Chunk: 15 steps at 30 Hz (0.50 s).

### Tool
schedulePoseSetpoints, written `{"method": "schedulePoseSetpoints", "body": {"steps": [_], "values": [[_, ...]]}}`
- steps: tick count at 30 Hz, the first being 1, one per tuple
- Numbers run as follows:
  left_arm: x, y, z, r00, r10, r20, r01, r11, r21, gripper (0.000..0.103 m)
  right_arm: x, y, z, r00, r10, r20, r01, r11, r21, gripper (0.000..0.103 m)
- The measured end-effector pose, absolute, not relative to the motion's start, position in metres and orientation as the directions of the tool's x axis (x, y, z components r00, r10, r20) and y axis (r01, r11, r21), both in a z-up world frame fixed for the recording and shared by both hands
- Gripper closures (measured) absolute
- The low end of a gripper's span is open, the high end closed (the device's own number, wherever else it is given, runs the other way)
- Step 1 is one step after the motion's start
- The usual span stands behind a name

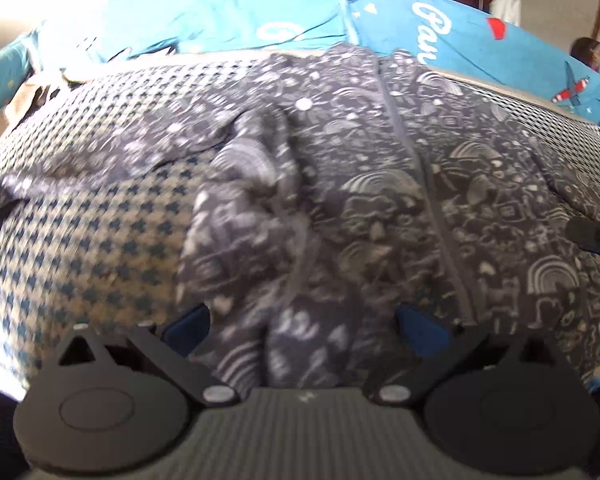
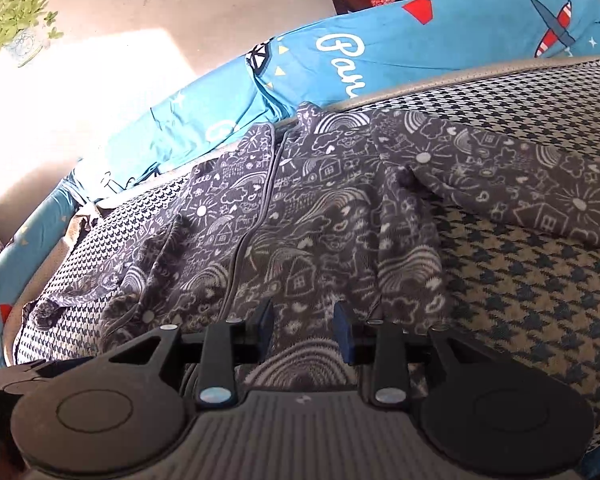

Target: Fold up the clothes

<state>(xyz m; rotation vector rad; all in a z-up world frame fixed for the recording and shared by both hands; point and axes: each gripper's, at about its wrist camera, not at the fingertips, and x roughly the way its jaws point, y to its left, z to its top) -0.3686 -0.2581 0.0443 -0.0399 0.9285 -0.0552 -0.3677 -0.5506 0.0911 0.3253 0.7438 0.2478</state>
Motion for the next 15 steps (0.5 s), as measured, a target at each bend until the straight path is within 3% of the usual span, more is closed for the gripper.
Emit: {"method": "schedulePoseSetpoints", "body": {"steps": [15], "values": [[-0.393,-0.234,0.052,0.627,-0.02,-0.779,-0.03,0.998,-0.051,0.0,-0.37,-0.541,0.09,0.713,0.368,-0.597,-0.148,0.911,0.386,0.069]]}}
